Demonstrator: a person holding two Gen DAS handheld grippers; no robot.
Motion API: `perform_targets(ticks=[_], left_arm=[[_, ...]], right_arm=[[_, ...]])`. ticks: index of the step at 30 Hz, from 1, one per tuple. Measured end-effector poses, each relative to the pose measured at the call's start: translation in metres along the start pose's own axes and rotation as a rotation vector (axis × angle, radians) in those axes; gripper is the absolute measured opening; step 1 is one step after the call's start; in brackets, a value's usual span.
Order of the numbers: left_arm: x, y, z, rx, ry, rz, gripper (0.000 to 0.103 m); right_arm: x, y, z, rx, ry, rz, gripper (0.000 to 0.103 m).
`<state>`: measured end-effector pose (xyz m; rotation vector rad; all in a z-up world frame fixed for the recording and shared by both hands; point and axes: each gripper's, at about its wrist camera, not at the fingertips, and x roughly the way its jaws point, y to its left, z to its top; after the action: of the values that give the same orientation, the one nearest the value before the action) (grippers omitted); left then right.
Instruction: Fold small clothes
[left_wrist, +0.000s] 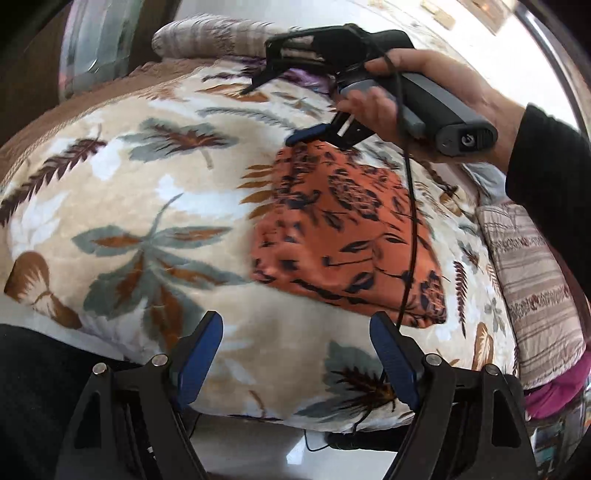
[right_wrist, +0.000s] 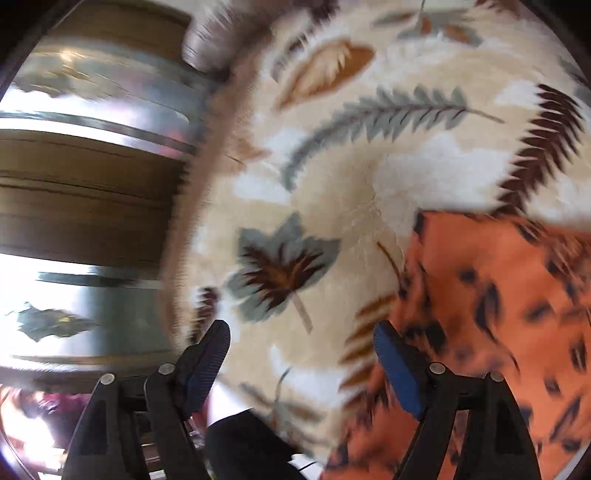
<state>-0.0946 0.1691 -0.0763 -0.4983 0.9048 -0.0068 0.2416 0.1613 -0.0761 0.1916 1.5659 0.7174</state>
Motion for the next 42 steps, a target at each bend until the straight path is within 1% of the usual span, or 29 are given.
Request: perform_targets(ticks=[1,2,3,5,6,7,8,9,10,11,12,13,14,15,16,17,19,20,22,24,26,29,33,37,40,41,42], left_arm=[[0.002,0.004,0.002,-0.016,-0.004,-0.004,0.082],[0.002,0.008,0.003,-0.031,-0.008,-0.008,0.082],[0.0,0.012,0.003,-0.043,-0.011,-0.011,0.082],[-0.005,0.02,0.003,-0.074,-0.028,-0.01,0.082],[-0.009,0.023,0.003,-0.087,-0.042,-0.008,0.082],[-0.012,0.027,0.004,-0.1,-0.055,-0.003,0.082],[-0.015,0.031,0.004,-0.114,-0.071,0.006,0.082],[-0.018,0.035,0.005,-0.127,-0.082,0.019,0.082],[-0.017,0.038,0.006,-0.137,-0.085,0.029,0.082],[-0.016,0.041,0.009,-0.148,-0.084,0.041,0.082],[-0.011,0.041,0.015,-0.142,-0.062,0.051,0.082],[-0.007,0.038,0.023,-0.128,-0.046,0.062,0.082],[-0.005,0.035,0.032,-0.114,-0.047,0.071,0.082],[-0.005,0.031,0.038,-0.097,-0.05,0.079,0.082],[-0.003,0.026,0.047,-0.076,-0.05,0.087,0.082],[0.002,0.016,0.061,-0.042,-0.045,0.114,0.082],[0.007,0.003,0.079,-0.006,-0.062,0.147,0.082],[0.012,-0.005,0.089,0.023,-0.061,0.17,0.082],[0.023,-0.025,0.109,0.085,-0.072,0.215,0.082],[0.033,-0.04,0.12,0.133,-0.058,0.236,0.082],[0.046,-0.056,0.13,0.169,-0.043,0.232,0.082],[0.061,-0.072,0.135,0.212,-0.018,0.241,0.082],[0.079,-0.083,0.136,0.236,0.013,0.248,0.082],[0.088,-0.076,0.134,0.233,0.026,0.264,0.082],[0.097,-0.058,0.138,0.194,0.061,0.24,0.082],[0.1,-0.054,0.139,0.186,0.067,0.223,0.082],[0.106,-0.047,0.14,0.175,0.089,0.178,0.082]], right_arm=[[0.003,0.002,-0.005,0.004,0.006,-0.006,0.083],[0.008,0.006,-0.012,-0.014,0.033,0.021,0.082],[0.012,0.01,-0.03,-0.041,0.078,0.027,0.082],[0.016,0.013,-0.067,-0.089,0.158,-0.002,0.082],[0.013,0.013,-0.086,-0.112,0.179,0.003,0.082],[0.002,0.011,-0.105,-0.129,0.17,0.028,0.082],[-0.017,0.006,-0.12,-0.12,0.132,0.089,0.082],[-0.033,0.001,-0.126,-0.109,0.1,0.139,0.082],[-0.057,-0.008,-0.134,-0.096,0.034,0.212,0.083],[-0.081,-0.02,-0.141,-0.087,-0.052,0.262,0.083],[-0.108,-0.037,-0.149,-0.075,-0.155,0.279,0.083],[-0.124,-0.051,-0.156,-0.061,-0.217,0.271,0.083],[-0.143,-0.074,-0.166,-0.034,-0.297,0.244,0.083],[-0.152,-0.089,-0.174,-0.018,-0.339,0.218,0.083],[-0.165,-0.113,-0.185,0.005,-0.391,0.176,0.083],[-0.175,-0.136,-0.196,0.028,-0.429,0.148,0.083],[-0.187,-0.173,-0.216,0.06,-0.497,0.083,0.083],[-0.193,-0.197,-0.226,0.093,-0.525,0.067,0.083],[-0.194,-0.231,-0.233,0.162,-0.537,0.068,0.083],[-0.182,-0.254,-0.237,0.213,-0.543,0.091,0.083],[-0.173,-0.276,-0.238,0.248,-0.531,0.135,0.083],[-0.164,-0.29,-0.236,0.263,-0.517,0.222,0.083],[-0.142,-0.279,-0.222,0.253,-0.496,0.267,0.083],[-0.123,-0.267,-0.204,0.224,-0.46,0.286,0.083],[-0.112,-0.259,-0.192,0.204,-0.442,0.257,0.083],[-0.108,-0.257,-0.188,0.202,-0.437,0.256,0.083],[-0.104,-0.256,-0.184,0.203,-0.429,0.258,0.083]])
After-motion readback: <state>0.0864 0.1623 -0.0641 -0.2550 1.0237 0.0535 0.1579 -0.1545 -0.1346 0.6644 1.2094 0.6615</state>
